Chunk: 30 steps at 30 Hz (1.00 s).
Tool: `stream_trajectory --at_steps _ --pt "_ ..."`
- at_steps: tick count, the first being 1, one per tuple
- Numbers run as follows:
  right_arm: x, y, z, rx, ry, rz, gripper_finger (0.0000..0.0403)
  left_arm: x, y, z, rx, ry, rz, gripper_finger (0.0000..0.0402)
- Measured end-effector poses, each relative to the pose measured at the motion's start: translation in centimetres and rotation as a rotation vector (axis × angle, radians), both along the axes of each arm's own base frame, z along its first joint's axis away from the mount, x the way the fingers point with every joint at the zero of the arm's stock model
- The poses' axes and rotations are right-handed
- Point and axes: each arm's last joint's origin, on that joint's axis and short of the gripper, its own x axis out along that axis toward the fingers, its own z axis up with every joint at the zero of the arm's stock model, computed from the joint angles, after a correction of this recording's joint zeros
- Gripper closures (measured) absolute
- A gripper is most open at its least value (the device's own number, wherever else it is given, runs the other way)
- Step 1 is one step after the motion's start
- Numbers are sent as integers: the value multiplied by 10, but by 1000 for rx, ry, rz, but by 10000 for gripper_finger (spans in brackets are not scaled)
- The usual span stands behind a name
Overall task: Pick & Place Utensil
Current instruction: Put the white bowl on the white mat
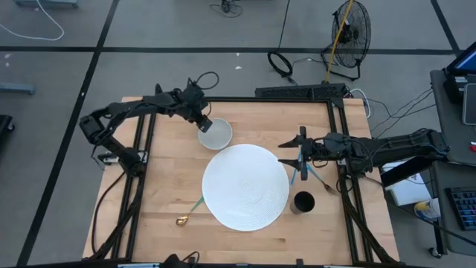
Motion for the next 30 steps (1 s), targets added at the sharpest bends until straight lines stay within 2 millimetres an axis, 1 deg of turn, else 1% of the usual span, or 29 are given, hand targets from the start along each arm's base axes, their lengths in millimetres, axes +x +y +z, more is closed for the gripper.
stream_trajectory --at_steps 14,24,30 --pt "0 0 -1 0 8 0 165 3 -2 1 -15 -28 -18 256" --pt "0 0 -1 14 7 -3 165 1 -3 0 -26 -5 -13 256" --pt "0 0 -1 14 7 -3 165 1 -9 -4 -31 41 -3 256"
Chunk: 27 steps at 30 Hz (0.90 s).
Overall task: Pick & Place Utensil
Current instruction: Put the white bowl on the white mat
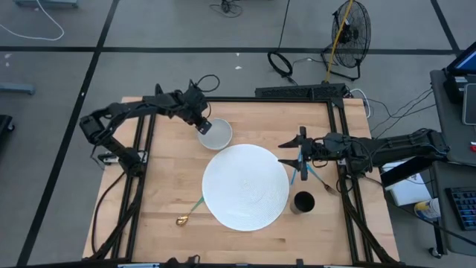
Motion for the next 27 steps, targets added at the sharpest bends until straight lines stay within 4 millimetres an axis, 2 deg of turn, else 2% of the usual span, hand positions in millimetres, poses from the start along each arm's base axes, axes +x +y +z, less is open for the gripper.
stream_trajectory --at_steps 8,27 --pt "0 0 0 7 -1 -2 165 4 -8 -1 8 24 -20 256" --pt "0 0 0 8 -1 -2 165 3 -6 -1 32 29 -56 256"
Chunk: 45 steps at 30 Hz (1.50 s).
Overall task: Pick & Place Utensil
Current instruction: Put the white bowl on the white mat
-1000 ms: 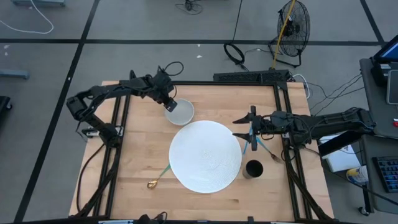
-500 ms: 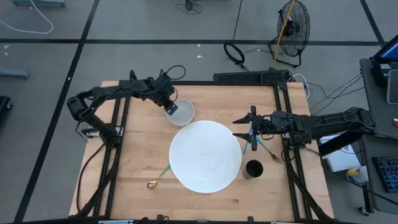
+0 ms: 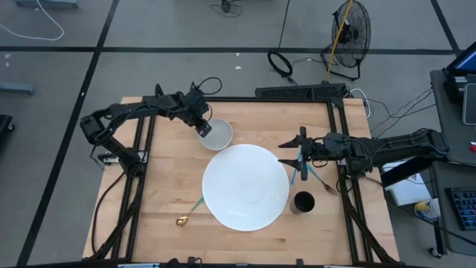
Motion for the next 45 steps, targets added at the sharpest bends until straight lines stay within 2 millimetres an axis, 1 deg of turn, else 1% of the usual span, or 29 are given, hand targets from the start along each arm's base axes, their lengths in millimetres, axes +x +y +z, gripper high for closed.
stream_trajectory --at_steps 7,15,18,22,30,38,41,45 --pt "0 0 0 0 0 0 165 -2 3 0 0 -5 7 256" --pt "0 0 0 -1 0 0 165 2 -2 0 1 -3 -20 256" --pt "0 0 0 -3 0 1 165 3 4 -4 25 -7 -14 256" --pt "0 0 0 -1 1 0 165 -2 10 -5 4 -5 21 256" --pt "0 0 0 -11 1 3 165 2 7 -12 -15 17 5 256" --pt "0 0 0 -11 1 3 165 3 5 -12 -5 29 12 258" --pt "0 0 0 -11 1 3 165 3 5 -12 -6 31 12 277" --pt "0 0 0 -11 1 3 165 3 5 -12 -6 30 12 325"
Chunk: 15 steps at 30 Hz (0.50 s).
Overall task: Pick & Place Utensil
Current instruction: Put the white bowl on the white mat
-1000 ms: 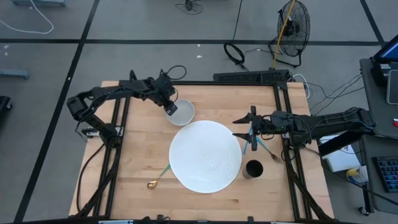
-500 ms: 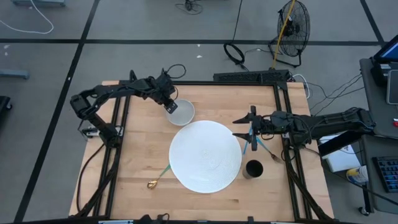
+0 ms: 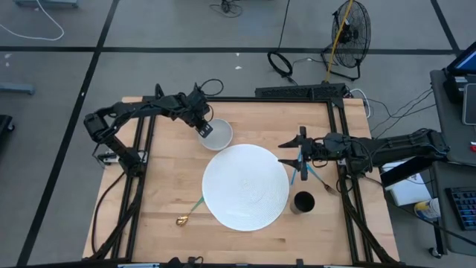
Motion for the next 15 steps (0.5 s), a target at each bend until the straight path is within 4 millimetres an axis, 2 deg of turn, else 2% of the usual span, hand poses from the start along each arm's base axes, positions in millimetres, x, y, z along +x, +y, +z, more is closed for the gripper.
stream_trajectory --at_steps 6,12,15 --pt "0 0 0 0 0 0 165 0 0 0 -1 -2 -4 391" --pt "0 0 0 0 0 0 165 0 0 0 0 -1 -3 379" --pt "0 0 0 0 0 0 165 0 0 0 1 -1 -4 386"
